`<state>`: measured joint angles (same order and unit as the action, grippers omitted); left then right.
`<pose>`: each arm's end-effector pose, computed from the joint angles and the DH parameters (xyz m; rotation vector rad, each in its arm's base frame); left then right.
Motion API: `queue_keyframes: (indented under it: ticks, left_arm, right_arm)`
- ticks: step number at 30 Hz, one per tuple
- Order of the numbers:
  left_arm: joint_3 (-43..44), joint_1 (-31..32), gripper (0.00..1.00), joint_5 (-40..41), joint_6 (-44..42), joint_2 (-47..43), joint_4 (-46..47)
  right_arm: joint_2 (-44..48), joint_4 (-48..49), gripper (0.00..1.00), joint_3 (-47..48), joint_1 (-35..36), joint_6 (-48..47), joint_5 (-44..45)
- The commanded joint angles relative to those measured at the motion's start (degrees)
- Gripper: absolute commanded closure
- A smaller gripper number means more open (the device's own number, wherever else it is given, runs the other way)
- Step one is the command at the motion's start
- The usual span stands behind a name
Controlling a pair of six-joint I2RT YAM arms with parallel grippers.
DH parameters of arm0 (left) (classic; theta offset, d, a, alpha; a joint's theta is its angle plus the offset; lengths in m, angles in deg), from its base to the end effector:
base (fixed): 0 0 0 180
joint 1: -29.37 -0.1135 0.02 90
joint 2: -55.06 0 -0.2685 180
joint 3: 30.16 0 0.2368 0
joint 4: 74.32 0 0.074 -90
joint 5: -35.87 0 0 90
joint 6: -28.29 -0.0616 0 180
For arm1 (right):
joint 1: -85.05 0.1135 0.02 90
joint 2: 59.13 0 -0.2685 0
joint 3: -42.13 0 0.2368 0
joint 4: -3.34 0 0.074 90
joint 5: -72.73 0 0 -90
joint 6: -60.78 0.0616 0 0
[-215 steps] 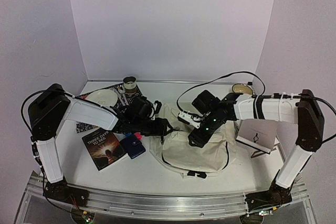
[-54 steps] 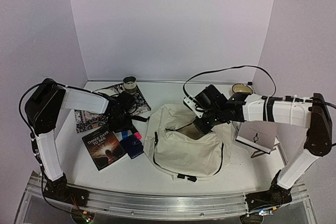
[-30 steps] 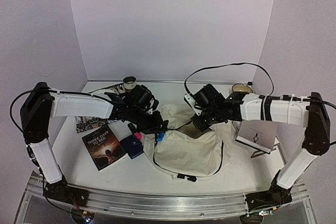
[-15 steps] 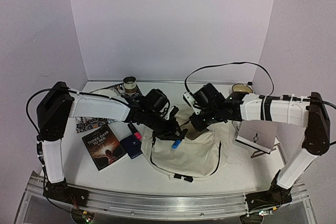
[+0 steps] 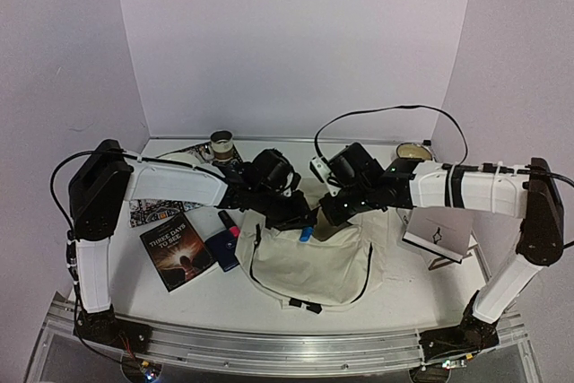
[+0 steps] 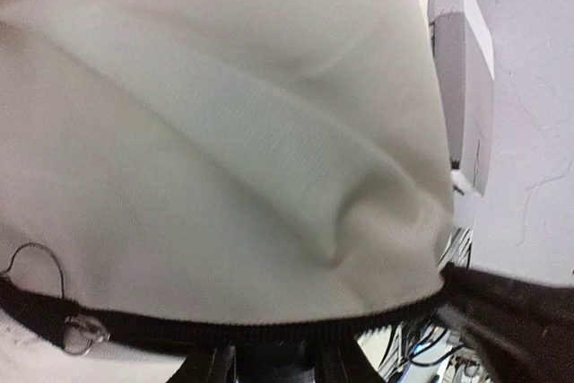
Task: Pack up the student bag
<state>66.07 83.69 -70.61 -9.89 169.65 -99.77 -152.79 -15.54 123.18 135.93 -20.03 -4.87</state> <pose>0.2497 -0.3778 0.1909 0.2213 2.6441 -1.1332 0.2517 0.2885 0.2597 -0.6361 2.0344 0.3964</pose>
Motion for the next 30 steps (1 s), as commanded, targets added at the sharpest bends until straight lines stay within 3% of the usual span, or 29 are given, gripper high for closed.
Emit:
queue_keyframes:
  ticks: [1,6,12,22,30]
  left_arm:
    - [3.5,-0.1,1.0,5.2,7.6,1.7,7.3]
    - [2.7,-0.2,0.99,8.7,14.3,2.2,11.0]
    - [1.2,-0.2,0.83,11.4,19.2,1.5,15.3]
    - [-1.4,-0.2,0.57,10.5,17.8,-0.6,16.8]
    - [-3.2,-0.1,0.52,8.3,14.9,-3.4,17.0]
  right_arm:
    - [1.3,2.6,1.0,0.2,1.4,3.3,-1.5]
    - [1.6,3.4,1.0,-0.5,2.1,5.5,-3.1]
    - [1.6,4.7,1.0,-1.1,2.7,7.0,-3.8]
    - [1.3,5.4,1.0,-1.2,2.7,7.1,-2.3]
    - [1.8,5.3,1.0,-1.9,2.7,6.8,0.6]
